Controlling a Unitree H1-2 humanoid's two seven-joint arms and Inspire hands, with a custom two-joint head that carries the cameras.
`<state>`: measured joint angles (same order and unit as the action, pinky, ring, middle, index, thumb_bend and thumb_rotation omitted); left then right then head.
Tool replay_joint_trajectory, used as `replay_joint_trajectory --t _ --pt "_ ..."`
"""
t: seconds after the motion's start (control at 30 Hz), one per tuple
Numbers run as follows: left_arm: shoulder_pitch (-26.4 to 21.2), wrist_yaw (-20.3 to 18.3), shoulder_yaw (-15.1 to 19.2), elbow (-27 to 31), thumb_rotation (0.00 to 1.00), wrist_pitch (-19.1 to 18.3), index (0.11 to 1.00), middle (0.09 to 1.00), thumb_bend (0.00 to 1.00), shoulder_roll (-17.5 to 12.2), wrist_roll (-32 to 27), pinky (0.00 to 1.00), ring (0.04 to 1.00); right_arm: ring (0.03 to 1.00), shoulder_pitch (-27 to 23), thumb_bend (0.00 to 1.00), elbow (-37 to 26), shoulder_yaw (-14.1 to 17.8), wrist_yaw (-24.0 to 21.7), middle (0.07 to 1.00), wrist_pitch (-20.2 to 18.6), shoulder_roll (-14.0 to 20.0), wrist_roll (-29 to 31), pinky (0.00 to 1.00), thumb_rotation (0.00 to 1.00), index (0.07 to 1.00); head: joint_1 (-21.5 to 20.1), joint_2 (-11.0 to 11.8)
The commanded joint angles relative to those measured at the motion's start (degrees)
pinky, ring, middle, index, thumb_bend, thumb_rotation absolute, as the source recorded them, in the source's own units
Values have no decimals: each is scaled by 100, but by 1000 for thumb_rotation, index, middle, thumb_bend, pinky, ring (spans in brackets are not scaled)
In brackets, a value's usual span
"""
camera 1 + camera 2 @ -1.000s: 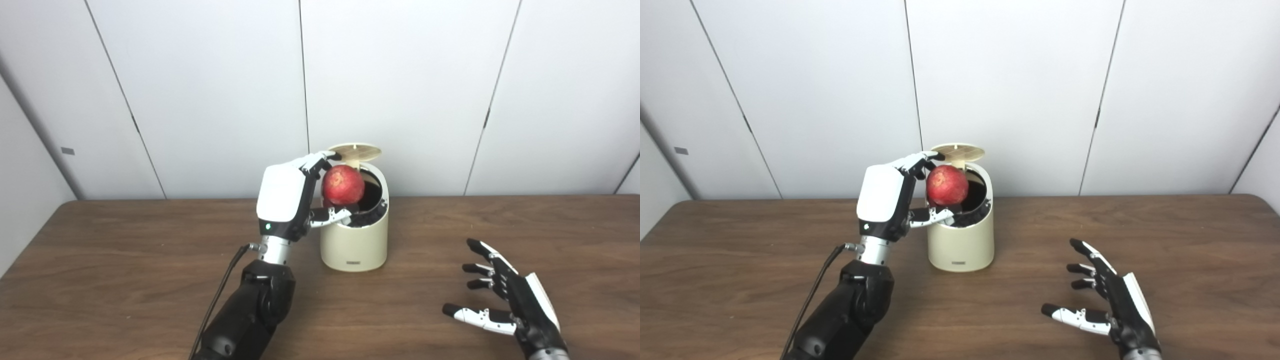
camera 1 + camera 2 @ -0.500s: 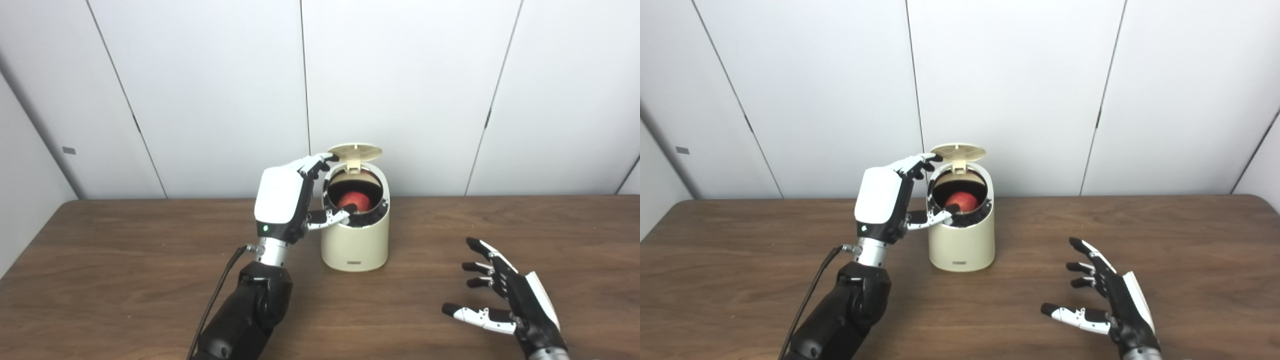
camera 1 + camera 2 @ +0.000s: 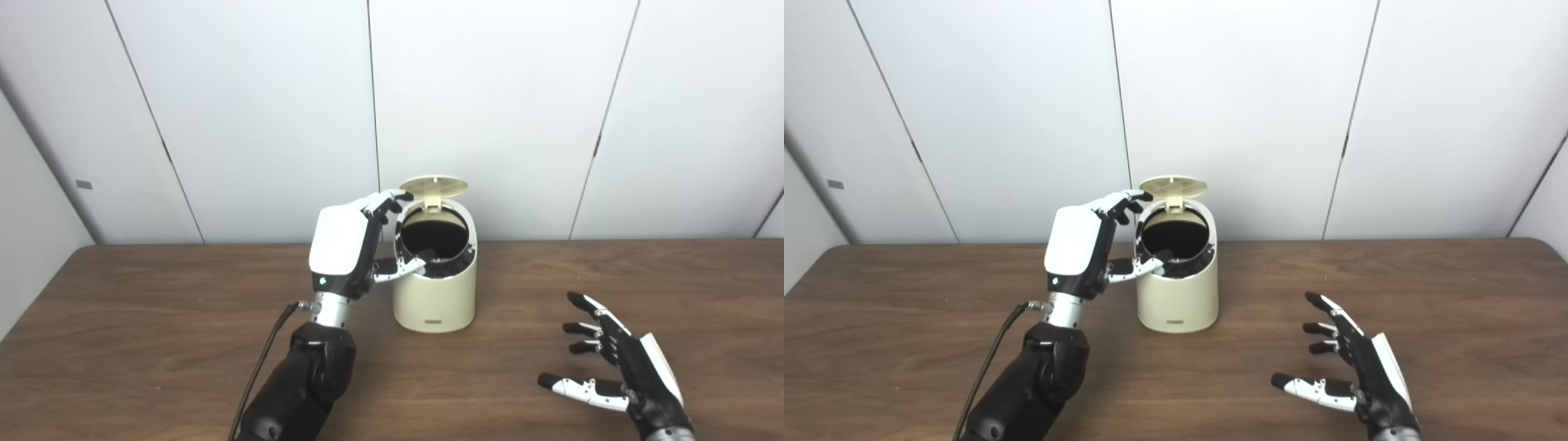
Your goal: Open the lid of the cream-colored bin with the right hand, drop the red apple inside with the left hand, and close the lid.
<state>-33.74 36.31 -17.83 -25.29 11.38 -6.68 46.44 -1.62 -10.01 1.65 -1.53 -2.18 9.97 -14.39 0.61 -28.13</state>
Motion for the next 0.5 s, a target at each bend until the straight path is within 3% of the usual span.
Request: replay_joint_trajectory --t 0.0,0.17,0.33,0.47 --pt "-103 226 224 297 197 435 639 585 716 77 -396 414 503 763 -109 667 -94 21 92 903 145 2 29 641 152 858 8 -7" --pt "76 17 850 690 122 1140 635 614 613 364 -1673 431 555 761 -107 656 -112 -10 63 902 121 -21 47 634 156 852 29 17" --pt "253 -393 1362 1185 145 1322 681 654 580 581 -2687 457 585 759 -114 642 -104 -18 52 897 103 -41 105 619 121 852 46 35" --pt "390 -647 1670 1423 138 1450 698 664 572 563 -3144 481 603 757 -116 647 -128 -13 59 892 61 -59 119 617 115 847 53 53"
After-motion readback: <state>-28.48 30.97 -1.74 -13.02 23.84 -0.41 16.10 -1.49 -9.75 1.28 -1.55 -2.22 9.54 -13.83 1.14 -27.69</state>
